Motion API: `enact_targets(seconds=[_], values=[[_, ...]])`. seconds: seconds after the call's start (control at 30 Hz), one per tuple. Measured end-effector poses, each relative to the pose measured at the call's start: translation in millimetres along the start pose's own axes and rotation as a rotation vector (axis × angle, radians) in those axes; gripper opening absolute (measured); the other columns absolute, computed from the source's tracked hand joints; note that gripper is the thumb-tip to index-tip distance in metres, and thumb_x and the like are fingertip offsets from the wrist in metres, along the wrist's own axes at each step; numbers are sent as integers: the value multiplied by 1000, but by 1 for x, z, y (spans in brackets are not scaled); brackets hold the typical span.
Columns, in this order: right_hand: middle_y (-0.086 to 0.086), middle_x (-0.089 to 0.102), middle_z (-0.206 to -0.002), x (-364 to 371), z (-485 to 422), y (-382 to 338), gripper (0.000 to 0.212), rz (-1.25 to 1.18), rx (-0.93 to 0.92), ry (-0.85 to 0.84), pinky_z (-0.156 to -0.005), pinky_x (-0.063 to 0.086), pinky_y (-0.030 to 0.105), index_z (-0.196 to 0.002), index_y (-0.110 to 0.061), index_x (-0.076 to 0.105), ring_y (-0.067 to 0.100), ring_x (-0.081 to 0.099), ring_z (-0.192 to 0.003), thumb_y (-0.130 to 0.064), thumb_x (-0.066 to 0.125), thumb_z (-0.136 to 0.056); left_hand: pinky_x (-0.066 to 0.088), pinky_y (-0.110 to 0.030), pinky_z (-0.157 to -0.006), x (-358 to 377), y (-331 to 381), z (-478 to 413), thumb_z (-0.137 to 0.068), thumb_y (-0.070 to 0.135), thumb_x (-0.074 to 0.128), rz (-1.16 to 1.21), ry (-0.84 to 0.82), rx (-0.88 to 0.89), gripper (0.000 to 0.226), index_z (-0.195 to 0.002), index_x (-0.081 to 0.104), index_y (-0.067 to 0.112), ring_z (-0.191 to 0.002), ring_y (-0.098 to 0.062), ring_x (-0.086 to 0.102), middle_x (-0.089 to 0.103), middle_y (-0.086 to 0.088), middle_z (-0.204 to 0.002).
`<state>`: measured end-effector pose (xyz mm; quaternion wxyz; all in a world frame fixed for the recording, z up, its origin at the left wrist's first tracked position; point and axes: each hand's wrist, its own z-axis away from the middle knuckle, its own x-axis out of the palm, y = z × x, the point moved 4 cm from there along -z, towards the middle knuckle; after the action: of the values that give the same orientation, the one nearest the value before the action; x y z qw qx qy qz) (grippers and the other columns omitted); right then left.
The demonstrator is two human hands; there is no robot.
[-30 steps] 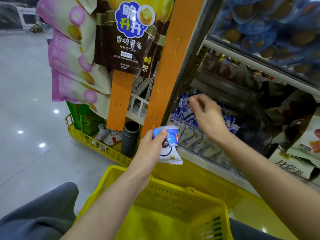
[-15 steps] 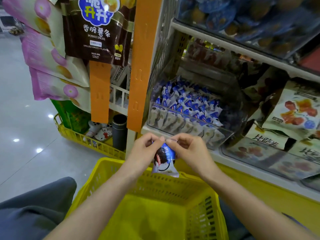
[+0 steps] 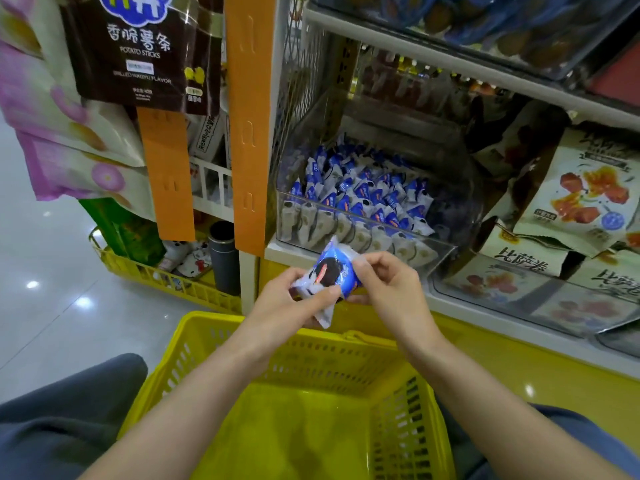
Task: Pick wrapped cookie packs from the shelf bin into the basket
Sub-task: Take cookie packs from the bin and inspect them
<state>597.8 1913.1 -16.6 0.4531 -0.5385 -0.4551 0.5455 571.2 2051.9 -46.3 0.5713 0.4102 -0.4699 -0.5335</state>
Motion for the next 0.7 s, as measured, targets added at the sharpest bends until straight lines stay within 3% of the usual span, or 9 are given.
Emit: enact_targets(seconds=[0.1, 0.2, 0.27, 0.37, 0.53, 0.63, 0.7], values=[[9, 64, -78, 1, 1, 7, 8, -170, 196, -86, -54, 55, 19, -101, 0, 51, 4, 65, -60, -1, 49, -93, 57, -23, -66, -7, 1, -2, -80, 14, 68, 104, 117, 46, 27, -104, 58, 10, -78, -13, 68, 70, -7, -95], [8, 65, -80, 10, 9, 12, 24, -16, 253, -291, -58, 55, 19, -109, -4, 43, 6, 64, -62, 3, 53, -89, 55, -20, -63, -18, 4, -3, -84, 15, 63, 146, 218, 104, 13, -95, 61, 9, -72, -9, 67, 70, -5, -88], [9, 65, -98, 14, 13, 13, 39, 154, 190, -339, -66, 53, 18, -118, -7, 42, 8, 62, -75, 0, 61, -85, 55, -20, -63, -22, 6, -2, -87, 15, 61, 70, 216, 153, 9, -93, 62, 9, -72, -6, 67, 70, -4, -85], [-4, 55, -117, 13, 13, 8, 55, 388, 6, -296, -92, 47, 25, -128, -17, 41, 7, 54, -103, -16, 69, -81, 54, -20, -64, -20, 10, 1, -86, 10, 62, -68, 166, 226, 4, -88, 61, 7, -70, -5, 64, 68, -6, -83], [-1, 68, -101, 18, 13, -1, 13, 268, -108, -315, -89, 50, 36, -98, -25, 58, 15, 63, -97, -16, 61, -88, 54, -20, -62, -11, 11, 3, -89, 9, 57, -60, 74, 234, 8, -81, 57, 7, -67, -4, 62, 64, -1, -72], [0, 68, -99, 19, 14, -1, 10, 270, -164, -304, -87, 50, 40, -95, -21, 57, 17, 63, -94, -19, 62, -87, 54, -25, -64, -13, 10, 4, -92, 19, 53, -13, 81, 203, 16, -80, 58, 10, -70, -9, 62, 64, 1, -71], [0, 67, -95, 20, 18, -1, 20, 318, -235, -285, -82, 50, 44, -101, -15, 54, 17, 63, -89, -25, 64, -86, 53, -27, -65, -13, 10, 4, -92, 19, 52, -11, 87, 198, 18, -80, 57, 8, -71, -13, 60, 63, -5, -74]])
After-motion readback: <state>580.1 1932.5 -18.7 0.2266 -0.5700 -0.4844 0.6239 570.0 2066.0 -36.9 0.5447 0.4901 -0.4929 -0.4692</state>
